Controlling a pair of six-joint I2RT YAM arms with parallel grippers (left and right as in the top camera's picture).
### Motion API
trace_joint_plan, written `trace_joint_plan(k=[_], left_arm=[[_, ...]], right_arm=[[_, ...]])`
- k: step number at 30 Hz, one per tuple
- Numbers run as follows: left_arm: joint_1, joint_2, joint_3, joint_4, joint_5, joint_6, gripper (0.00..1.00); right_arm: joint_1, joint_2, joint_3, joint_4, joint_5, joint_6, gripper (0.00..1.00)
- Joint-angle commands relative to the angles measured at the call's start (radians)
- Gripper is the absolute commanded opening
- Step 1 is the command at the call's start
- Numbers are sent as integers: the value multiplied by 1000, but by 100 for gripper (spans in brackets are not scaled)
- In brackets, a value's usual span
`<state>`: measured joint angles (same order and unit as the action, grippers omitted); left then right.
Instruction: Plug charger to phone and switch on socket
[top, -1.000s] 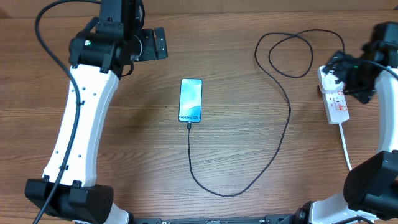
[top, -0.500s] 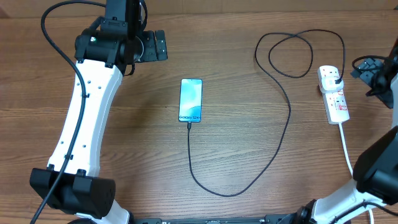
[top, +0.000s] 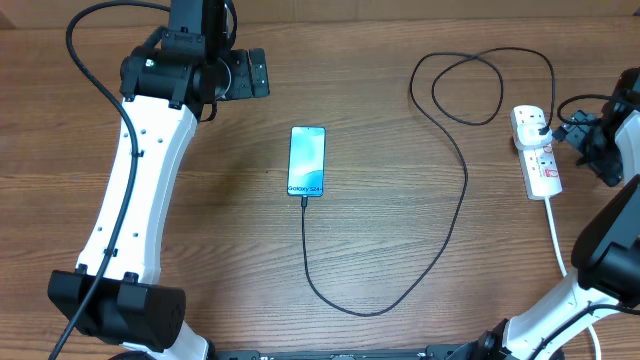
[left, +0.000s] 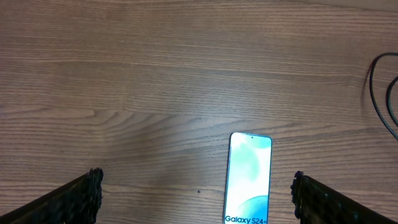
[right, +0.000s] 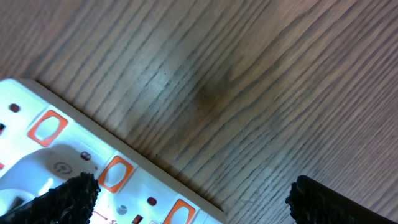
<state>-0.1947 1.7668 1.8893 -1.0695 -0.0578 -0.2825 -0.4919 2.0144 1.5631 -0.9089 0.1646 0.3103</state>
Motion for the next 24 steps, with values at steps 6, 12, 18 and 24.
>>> trace_joint_plan(k=[6, 12, 18, 24], left_arm=[[5, -2, -3, 0, -15, -10, 100], [5, -2, -3, 0, -15, -10, 100], [5, -2, -3, 0, -15, -10, 100], [5, -2, -3, 0, -15, -10, 100]], right_arm=[[-18, 14, -8, 11, -9, 22, 100], [-21, 23, -39, 31, -47, 21, 100], [-21, 25, -84, 78, -99, -5, 100], [-21, 25, -85, 90, -98, 3, 100]])
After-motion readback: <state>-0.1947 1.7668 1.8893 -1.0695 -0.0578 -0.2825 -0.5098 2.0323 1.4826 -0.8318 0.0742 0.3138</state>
